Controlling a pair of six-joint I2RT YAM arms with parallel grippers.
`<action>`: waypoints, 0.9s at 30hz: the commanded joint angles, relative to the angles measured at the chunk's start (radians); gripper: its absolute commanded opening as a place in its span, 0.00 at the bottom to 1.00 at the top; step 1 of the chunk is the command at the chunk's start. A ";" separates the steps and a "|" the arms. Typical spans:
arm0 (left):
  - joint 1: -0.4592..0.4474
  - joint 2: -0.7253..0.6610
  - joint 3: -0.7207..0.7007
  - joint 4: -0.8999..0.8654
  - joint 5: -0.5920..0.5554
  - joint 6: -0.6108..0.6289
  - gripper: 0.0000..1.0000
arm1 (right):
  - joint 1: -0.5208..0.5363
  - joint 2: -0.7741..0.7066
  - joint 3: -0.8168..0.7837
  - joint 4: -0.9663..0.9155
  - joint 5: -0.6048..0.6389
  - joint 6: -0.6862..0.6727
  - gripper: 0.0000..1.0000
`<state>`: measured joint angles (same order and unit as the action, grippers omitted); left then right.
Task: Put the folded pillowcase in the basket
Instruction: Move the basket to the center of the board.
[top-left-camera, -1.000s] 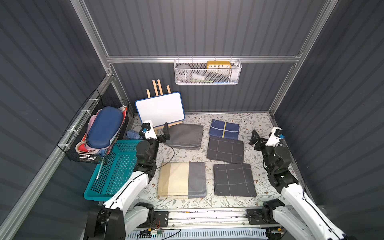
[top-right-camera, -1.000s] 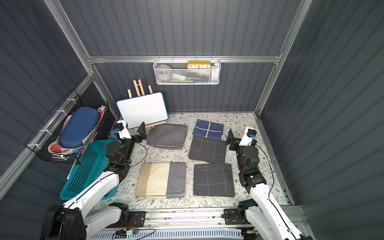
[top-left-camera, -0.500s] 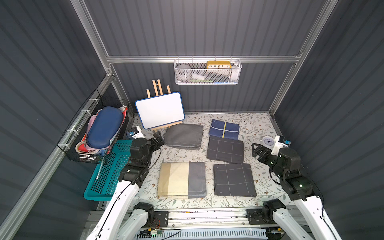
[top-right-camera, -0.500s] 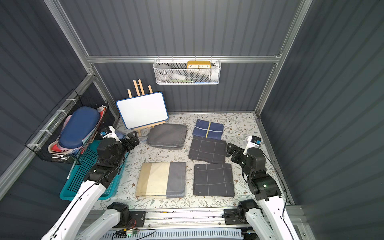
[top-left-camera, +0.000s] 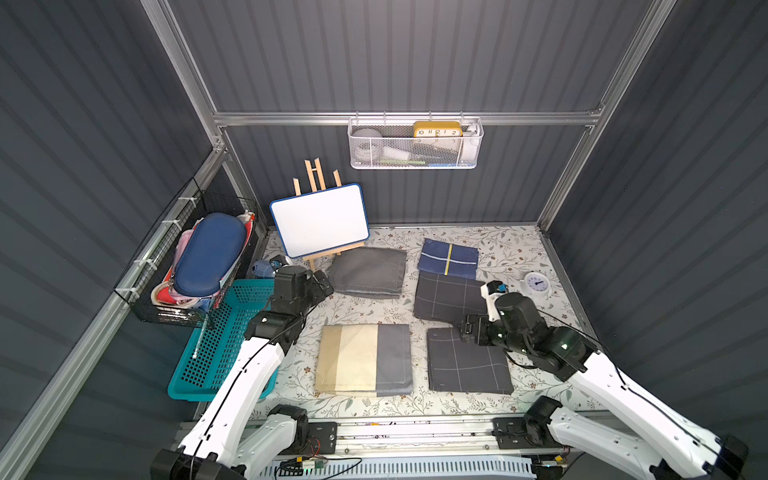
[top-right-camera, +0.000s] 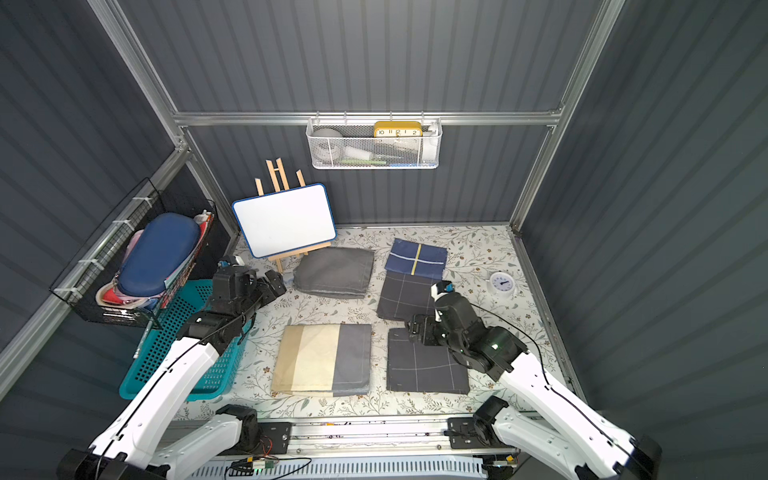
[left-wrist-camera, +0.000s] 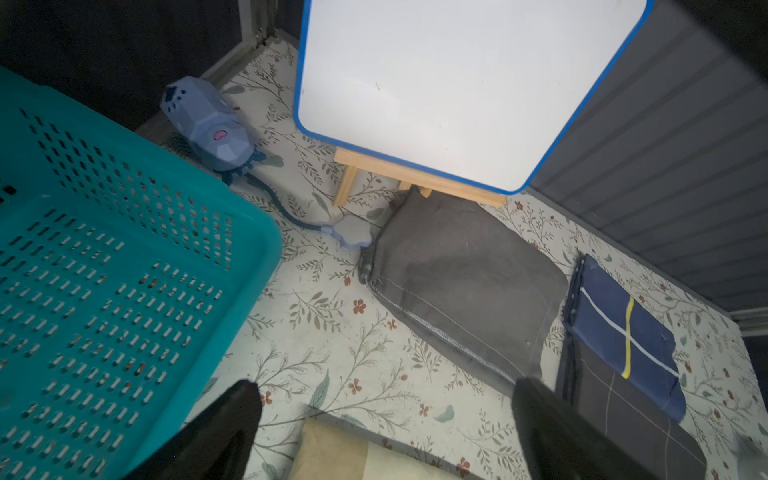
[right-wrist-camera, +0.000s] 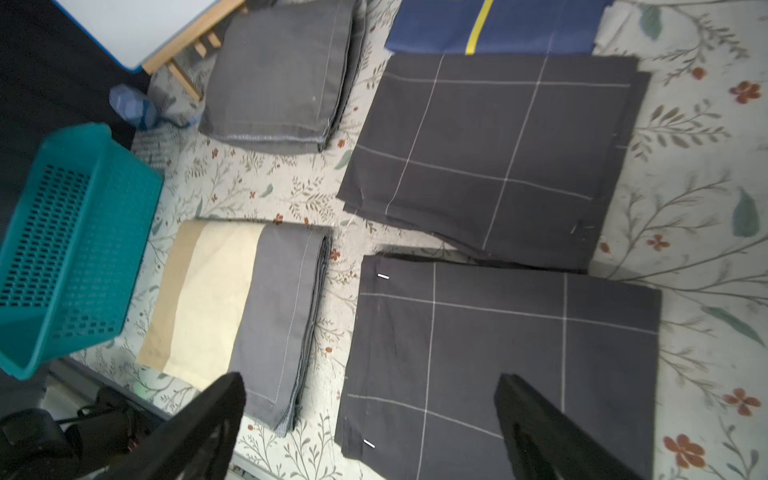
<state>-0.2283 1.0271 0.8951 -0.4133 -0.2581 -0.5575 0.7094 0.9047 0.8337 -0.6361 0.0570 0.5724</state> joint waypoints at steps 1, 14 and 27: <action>0.001 0.026 0.024 -0.090 0.142 0.040 1.00 | 0.084 0.064 0.056 -0.011 0.072 0.033 0.99; -0.145 0.173 -0.040 -0.098 0.392 0.046 1.00 | 0.194 0.187 0.079 0.032 0.166 0.071 0.99; -0.267 0.097 0.009 -0.302 -0.035 -0.167 1.00 | 0.199 0.168 0.014 0.058 0.134 0.096 0.99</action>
<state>-0.4923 1.1698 0.8551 -0.6216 -0.1028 -0.6506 0.9009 1.0695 0.8673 -0.5915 0.1989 0.6514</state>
